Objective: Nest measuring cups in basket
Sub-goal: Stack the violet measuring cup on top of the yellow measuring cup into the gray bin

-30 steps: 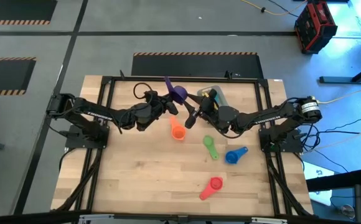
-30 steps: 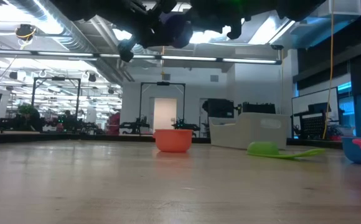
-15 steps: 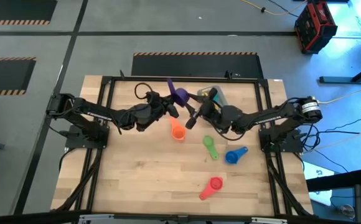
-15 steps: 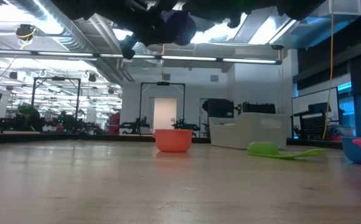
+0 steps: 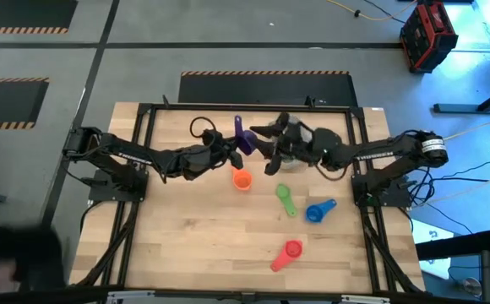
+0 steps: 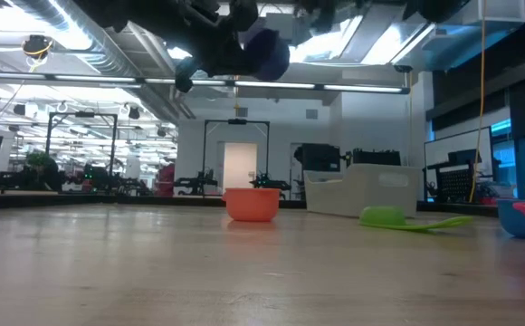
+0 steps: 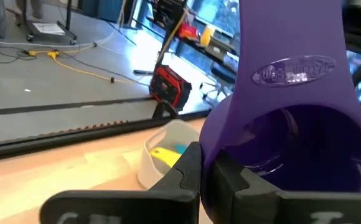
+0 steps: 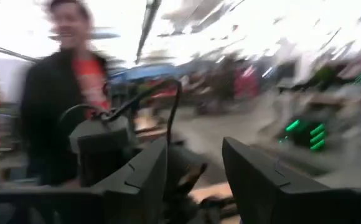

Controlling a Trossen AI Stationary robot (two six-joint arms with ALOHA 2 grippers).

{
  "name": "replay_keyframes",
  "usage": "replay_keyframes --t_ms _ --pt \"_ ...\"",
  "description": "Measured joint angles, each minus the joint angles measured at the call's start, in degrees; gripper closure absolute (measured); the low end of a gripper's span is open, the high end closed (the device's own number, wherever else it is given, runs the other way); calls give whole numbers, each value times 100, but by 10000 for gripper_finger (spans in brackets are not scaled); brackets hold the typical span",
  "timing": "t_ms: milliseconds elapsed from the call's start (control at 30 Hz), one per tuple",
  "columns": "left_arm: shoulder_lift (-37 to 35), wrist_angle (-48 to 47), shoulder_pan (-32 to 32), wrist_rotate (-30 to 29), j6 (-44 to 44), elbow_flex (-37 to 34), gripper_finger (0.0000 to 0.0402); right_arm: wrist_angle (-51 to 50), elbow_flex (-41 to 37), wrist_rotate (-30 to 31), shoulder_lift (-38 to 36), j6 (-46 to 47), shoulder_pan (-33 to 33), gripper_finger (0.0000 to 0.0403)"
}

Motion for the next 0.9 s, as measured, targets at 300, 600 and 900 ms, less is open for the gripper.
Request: replay_keyframes --t_ms 300,600,900 --pt "2 -195 -199 -5 46 -6 399 -1081 128 -704 0 1062 -640 242" --pt "4 -194 -210 -16 179 -6 399 -1106 132 -1035 140 1083 -627 242" --pt "4 -188 -208 30 177 -10 399 -882 132 -1056 433 1183 -623 242"
